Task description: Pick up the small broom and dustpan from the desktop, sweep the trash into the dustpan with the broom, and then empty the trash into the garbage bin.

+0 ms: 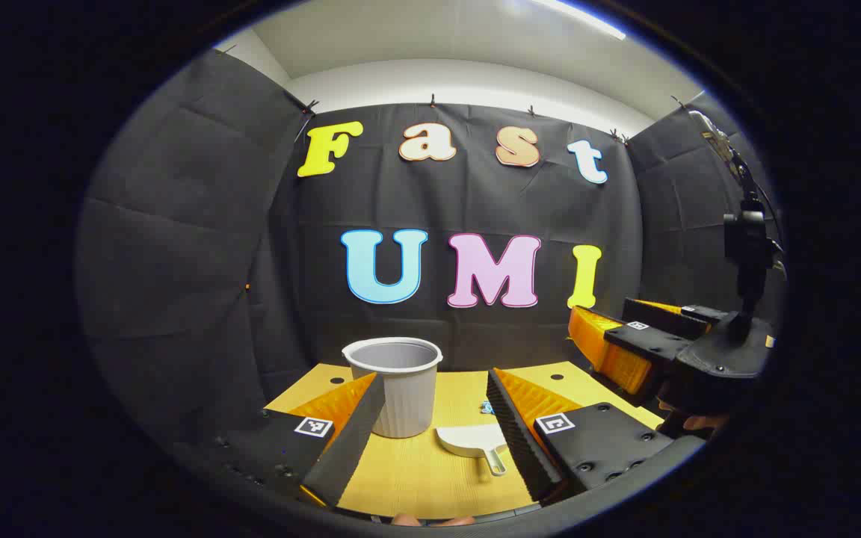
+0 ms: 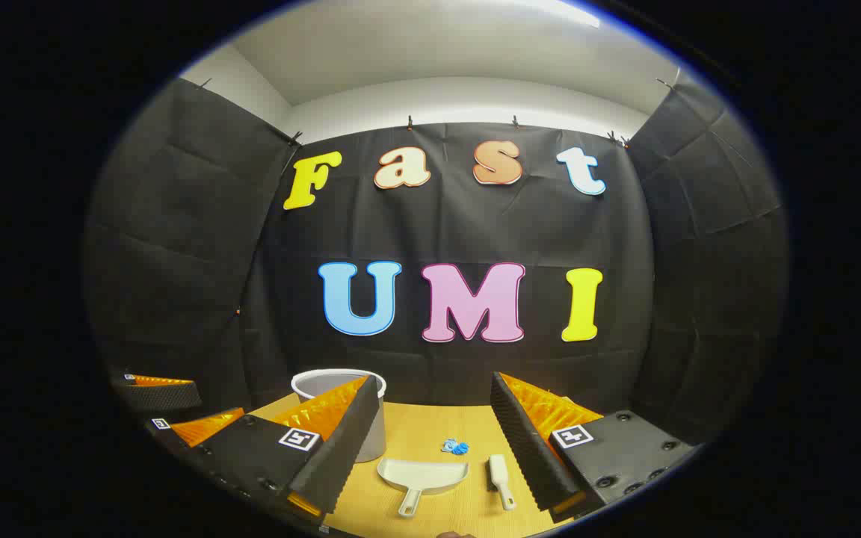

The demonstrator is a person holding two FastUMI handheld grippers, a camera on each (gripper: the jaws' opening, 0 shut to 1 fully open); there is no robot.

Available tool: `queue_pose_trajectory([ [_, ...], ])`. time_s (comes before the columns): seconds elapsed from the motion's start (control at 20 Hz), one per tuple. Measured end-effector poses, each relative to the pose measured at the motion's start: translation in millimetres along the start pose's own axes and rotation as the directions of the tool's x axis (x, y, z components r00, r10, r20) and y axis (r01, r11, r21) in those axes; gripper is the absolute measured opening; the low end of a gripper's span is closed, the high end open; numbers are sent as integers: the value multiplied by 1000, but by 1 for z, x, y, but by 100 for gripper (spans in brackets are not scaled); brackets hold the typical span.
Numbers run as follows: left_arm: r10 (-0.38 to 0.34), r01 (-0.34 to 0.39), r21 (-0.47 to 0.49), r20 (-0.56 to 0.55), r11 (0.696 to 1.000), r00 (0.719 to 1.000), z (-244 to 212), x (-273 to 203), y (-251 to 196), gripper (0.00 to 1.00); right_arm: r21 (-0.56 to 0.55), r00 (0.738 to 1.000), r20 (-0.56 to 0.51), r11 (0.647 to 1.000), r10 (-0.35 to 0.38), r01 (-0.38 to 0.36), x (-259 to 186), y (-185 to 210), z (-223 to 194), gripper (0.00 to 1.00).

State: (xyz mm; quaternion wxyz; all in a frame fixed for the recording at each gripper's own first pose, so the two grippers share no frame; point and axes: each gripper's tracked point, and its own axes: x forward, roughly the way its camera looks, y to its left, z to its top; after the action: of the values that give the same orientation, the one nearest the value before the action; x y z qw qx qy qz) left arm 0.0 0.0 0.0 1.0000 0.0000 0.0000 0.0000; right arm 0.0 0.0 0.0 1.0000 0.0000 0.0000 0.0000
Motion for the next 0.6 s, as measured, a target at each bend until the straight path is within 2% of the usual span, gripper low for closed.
queue_pose_trajectory([
  [0.05, -4, 4, -2, -2, 1000, 1000, -1, 0, -1, 84, -6, 1000, 3, 1000, 2, -2, -1, 1, 1, 92],
  [0.2, -8, 8, 5, 2, 1000, 1000, 1, -3, -2, 84, -11, 1000, 9, 1000, 9, -9, -4, 3, 1, 92],
  [0.25, -6, 6, 5, 4, 1000, 1000, 0, -3, 0, 84, -16, 1000, 12, 1000, 7, -7, -5, 3, 2, 96],
  [0.3, -5, 5, 2, 4, 1000, 1000, 0, -4, 1, 84, -23, 1000, 13, 1000, 4, -4, -5, 3, 3, 92],
  [0.55, -3, 3, -31, -8, 1000, 1000, -6, -9, 6, 84, -43, 1000, 14, 999, -20, 20, -9, -1, 1, 92],
  [0.6, -3, 2, -33, -8, 999, 1000, -5, -9, 6, 81, -41, 1000, 14, 999, -23, 23, -10, -1, 0, 92],
])
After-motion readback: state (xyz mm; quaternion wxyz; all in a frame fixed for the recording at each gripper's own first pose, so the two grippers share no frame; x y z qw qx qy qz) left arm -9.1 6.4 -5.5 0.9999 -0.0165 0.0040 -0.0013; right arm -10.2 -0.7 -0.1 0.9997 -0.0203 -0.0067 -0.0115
